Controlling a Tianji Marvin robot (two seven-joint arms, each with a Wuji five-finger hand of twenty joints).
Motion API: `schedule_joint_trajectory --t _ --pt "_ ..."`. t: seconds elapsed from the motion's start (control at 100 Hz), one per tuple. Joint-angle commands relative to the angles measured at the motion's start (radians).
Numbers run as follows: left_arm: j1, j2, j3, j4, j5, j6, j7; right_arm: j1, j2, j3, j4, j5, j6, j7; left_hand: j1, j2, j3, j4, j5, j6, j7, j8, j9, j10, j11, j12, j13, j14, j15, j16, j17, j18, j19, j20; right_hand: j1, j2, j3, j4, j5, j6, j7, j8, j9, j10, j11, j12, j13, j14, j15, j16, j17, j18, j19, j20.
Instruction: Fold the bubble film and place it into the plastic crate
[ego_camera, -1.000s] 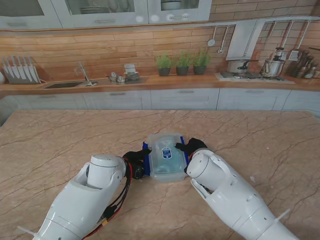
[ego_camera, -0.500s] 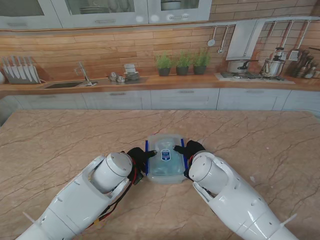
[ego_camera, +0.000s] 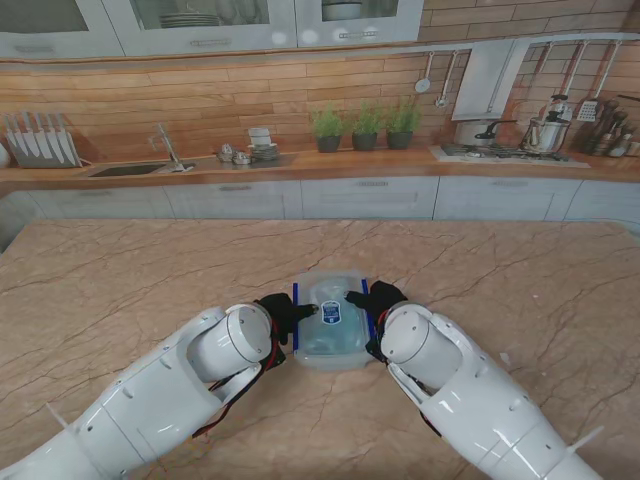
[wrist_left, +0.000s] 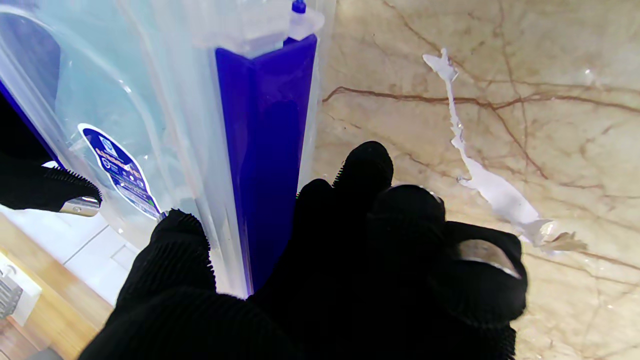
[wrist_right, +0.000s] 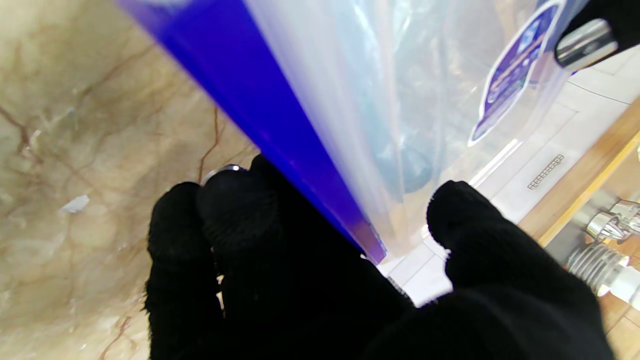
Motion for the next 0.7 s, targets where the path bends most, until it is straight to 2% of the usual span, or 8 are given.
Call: schedule_joint_trajectory --t 0.0,0.08,0.14,0.27,0.34,0.41,0.49,0.69 --pt "-0.007 -0.043 0.027 -0.019 -0.006 -0.023 -0.017 0.002 -0.04 -0.026 -0.054 0.017 -0.031 0.02 0.088 -0.009 0.075 0.026 0.038 -0.22 0.157 0.04 0.016 -0.022 0.006 -0.004 0.02 0.037 0.006 -0.006 0.045 -0.07 0.188 -0.013 0.035 0.044 -0.025 0.007 0.052 -0.375 0.044 -0.003 0.086 -0.073 0.04 0.007 0.03 0.099 0.009 0.006 0.002 -0.042 0.01 0.029" --pt "-0.015 -0.047 0.035 -0.014 -0.004 -0.029 -0.015 0.005 -0.04 -0.027 -0.053 0.019 -0.033 0.022 0.085 -0.012 0.072 0.023 0.034 -0.23 0.153 0.04 0.009 -0.026 0.002 -0.006 0.015 0.035 0.0 -0.009 0.037 -0.071 0.183 -0.014 0.031 0.038 -0.029 0.004 0.045 -0.375 0.041 -0.006 0.079 -0.072 0.036 0.006 0.028 0.098 0.007 0.005 0.002 -0.042 0.01 0.029" --pt "-0.014 -0.053 0.034 -0.009 -0.007 -0.032 -0.002 0.01 -0.041 -0.025 -0.046 0.019 -0.032 0.02 0.079 -0.04 0.074 0.022 0.025 -0.232 0.131 0.02 -0.005 -0.012 -0.015 -0.014 -0.006 0.049 -0.016 -0.011 0.015 -0.069 0.169 -0.014 0.013 0.015 -0.032 0.005 0.023 -0.372 0.026 -0.013 0.056 -0.067 0.034 0.007 0.011 0.092 -0.003 0.002 -0.01 -0.046 -0.004 0.023" --pt "-0.018 -0.063 0.025 0.016 -0.005 -0.031 0.021 0.023 -0.049 -0.017 -0.014 0.016 -0.031 -0.002 0.045 -0.051 0.064 0.014 -0.006 -0.213 0.027 -0.091 -0.055 0.034 -0.072 -0.035 -0.07 0.084 -0.061 0.0 -0.048 -0.055 0.111 0.013 -0.05 -0.021 -0.057 0.003 -0.049 -0.375 -0.016 -0.028 0.009 -0.065 0.024 0.006 -0.027 0.088 -0.022 0.0 -0.039 -0.049 -0.025 0.014" --pt "-0.011 -0.075 0.006 0.031 -0.02 -0.024 0.051 0.03 -0.056 -0.013 0.008 0.016 -0.027 -0.02 0.039 -0.043 0.033 0.015 -0.017 -0.197 -0.038 -0.141 -0.081 0.055 -0.095 -0.044 -0.095 0.106 -0.082 0.009 -0.078 -0.029 0.074 0.04 -0.064 -0.025 -0.063 0.002 -0.067 -0.381 -0.029 -0.032 0.005 -0.064 0.027 0.008 -0.032 0.089 -0.021 0.003 -0.043 -0.049 -0.025 0.015" --pt "-0.005 -0.084 -0.011 0.047 -0.031 -0.024 0.074 0.036 -0.062 -0.007 0.026 0.019 -0.021 -0.033 0.031 -0.039 0.001 0.015 -0.045 -0.186 -0.124 -0.207 -0.118 0.071 -0.129 -0.061 -0.138 0.129 -0.123 0.01 -0.127 0.003 0.018 0.071 -0.077 -0.027 -0.069 0.002 -0.123 -0.386 -0.061 -0.042 -0.007 -0.067 0.024 0.007 -0.04 0.087 -0.024 0.004 -0.047 -0.051 -0.027 0.015" --pt "0.002 -0.091 -0.029 0.062 -0.041 -0.025 0.095 0.038 -0.07 0.002 0.043 0.029 -0.018 -0.053 -0.01 -0.026 -0.019 0.009 -0.104 -0.173 -0.212 -0.274 -0.161 0.076 -0.147 -0.069 -0.166 0.134 -0.138 0.014 -0.152 0.01 -0.012 0.094 -0.087 -0.029 -0.071 0.003 -0.189 -0.39 -0.104 -0.055 -0.018 -0.069 0.022 0.007 -0.05 0.087 -0.027 0.005 -0.055 -0.052 -0.031 0.015" --pt "0.02 -0.103 -0.068 0.085 -0.062 -0.031 0.135 0.048 -0.086 0.018 0.083 0.042 -0.029 -0.096 -0.065 -0.02 -0.025 0.006 -0.186 -0.164 -0.305 -0.345 -0.226 0.088 -0.181 -0.073 -0.22 0.152 -0.173 0.026 -0.21 0.04 -0.077 0.124 -0.101 -0.028 -0.067 0.005 -0.267 -0.398 -0.17 -0.079 -0.047 -0.082 0.009 0.003 -0.082 0.089 -0.05 0.006 -0.084 -0.059 -0.054 0.011"
